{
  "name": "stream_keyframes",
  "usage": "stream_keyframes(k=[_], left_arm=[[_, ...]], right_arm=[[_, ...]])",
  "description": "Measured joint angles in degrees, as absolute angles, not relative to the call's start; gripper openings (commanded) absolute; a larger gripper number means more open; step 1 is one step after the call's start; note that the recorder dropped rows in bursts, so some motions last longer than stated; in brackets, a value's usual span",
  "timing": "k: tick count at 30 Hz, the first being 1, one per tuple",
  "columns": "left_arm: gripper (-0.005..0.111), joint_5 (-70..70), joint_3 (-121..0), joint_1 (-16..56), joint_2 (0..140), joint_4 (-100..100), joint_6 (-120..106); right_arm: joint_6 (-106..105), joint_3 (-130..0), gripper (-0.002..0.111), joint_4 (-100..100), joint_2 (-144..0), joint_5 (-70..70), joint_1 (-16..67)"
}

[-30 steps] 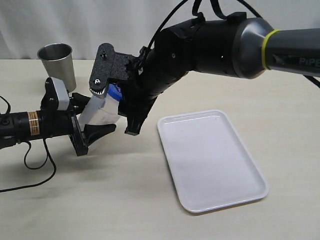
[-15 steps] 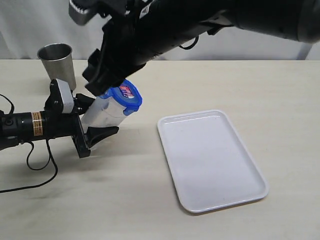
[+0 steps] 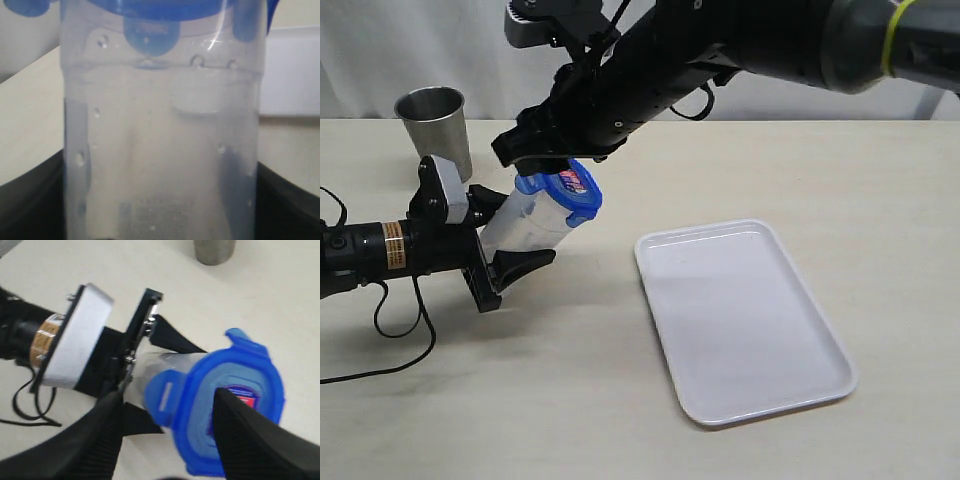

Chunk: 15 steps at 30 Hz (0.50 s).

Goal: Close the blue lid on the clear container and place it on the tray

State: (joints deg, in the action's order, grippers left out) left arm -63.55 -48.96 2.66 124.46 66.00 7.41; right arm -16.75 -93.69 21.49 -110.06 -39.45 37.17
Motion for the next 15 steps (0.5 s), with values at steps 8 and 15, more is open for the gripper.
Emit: stream_keyframes(k=[8,15], left_arm=[[0.000,-63.5,-49.0,2.7,124.5,66.0,7.3],[0.000,-63.4,-49.0,2.7,124.5,66.0,7.3]], right_arm=[[-12.6,-95.6,0.052,16.8,-114.1,-39.5,36.8],[-12.6,-95.9,0.045,18.0,-115.7,-39.1,36.9]])
